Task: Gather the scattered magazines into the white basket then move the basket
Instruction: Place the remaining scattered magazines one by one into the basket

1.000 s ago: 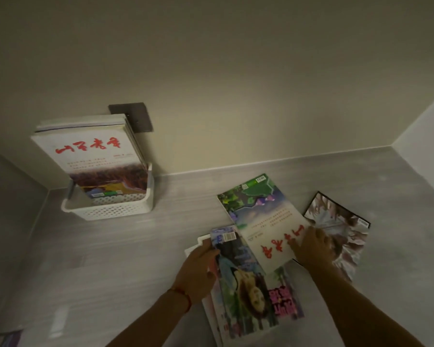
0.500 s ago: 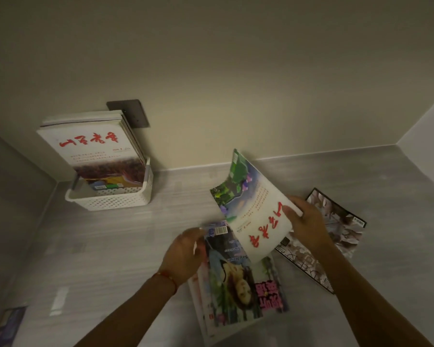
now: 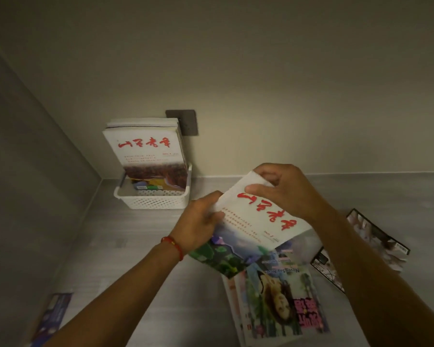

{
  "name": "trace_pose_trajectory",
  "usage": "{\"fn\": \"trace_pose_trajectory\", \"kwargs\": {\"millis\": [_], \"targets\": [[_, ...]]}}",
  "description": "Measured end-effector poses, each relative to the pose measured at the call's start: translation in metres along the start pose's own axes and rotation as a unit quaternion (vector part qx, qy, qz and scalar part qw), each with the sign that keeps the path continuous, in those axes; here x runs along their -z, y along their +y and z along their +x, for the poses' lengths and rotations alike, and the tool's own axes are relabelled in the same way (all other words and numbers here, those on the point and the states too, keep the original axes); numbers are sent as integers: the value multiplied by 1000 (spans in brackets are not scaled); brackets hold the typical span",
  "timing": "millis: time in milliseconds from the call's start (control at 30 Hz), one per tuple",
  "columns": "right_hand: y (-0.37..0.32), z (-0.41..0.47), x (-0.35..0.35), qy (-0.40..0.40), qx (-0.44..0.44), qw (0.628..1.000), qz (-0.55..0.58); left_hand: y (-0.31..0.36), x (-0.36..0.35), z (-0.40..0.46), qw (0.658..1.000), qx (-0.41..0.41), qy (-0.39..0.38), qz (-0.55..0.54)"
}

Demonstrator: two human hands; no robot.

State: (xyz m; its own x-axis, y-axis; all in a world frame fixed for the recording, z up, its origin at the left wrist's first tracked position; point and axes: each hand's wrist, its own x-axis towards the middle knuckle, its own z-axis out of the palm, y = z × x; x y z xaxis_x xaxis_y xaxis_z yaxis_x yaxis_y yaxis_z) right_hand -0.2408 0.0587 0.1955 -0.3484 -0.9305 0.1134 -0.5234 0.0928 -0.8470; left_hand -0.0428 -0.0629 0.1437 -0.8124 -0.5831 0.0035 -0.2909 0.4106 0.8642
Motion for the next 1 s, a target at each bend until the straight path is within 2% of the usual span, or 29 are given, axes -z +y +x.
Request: {"fn": "trace_pose_trajectory", "kwargs": {"millis": [100,167,200,267,300,333,367,433,467,533,633,700,767,833,1000], "targets": [[10,16,-5,113,-21,993,17,-19,28,-16,990,37,53,-123],[32,20,-14,174,-76,961,199,-32,52,-22,985,47,97,-134],[44,20,-24,172,-114,930,304,-38,64,-24,982,58,112,-140],[59,18,-50,104,-189,862,459,-48,88,-26,971,70,131,-186],[59,18,-65,47,-221,835,502,-54,100,-27,966,70,138,-209],[57,20,-80,-11,-232,825,515,-60,112,-26,961,70,142,-227],[51,24,-95,-48,-222,837,498,-65,123,-25,957,69,145,-242],[34,43,-120,-58,-157,910,379,-76,146,-18,953,61,158,-253],[21,55,-130,-43,-120,947,296,-82,157,-14,951,57,169,-253],[-4,84,-141,12,-79,984,159,-91,181,-1,942,52,197,-267],[-36,132,-148,100,-44,994,5,-100,217,19,932,36,238,-272],[-48,159,-152,139,-21,988,-56,-104,238,32,941,27,260,-213],[-49,180,-159,154,-24,984,-80,-111,253,43,955,22,280,-90],[-40,196,-167,164,-37,979,-116,-121,262,54,955,30,296,-11],[-13,216,-190,163,-86,975,-122,-160,263,76,955,89,283,5]]}}
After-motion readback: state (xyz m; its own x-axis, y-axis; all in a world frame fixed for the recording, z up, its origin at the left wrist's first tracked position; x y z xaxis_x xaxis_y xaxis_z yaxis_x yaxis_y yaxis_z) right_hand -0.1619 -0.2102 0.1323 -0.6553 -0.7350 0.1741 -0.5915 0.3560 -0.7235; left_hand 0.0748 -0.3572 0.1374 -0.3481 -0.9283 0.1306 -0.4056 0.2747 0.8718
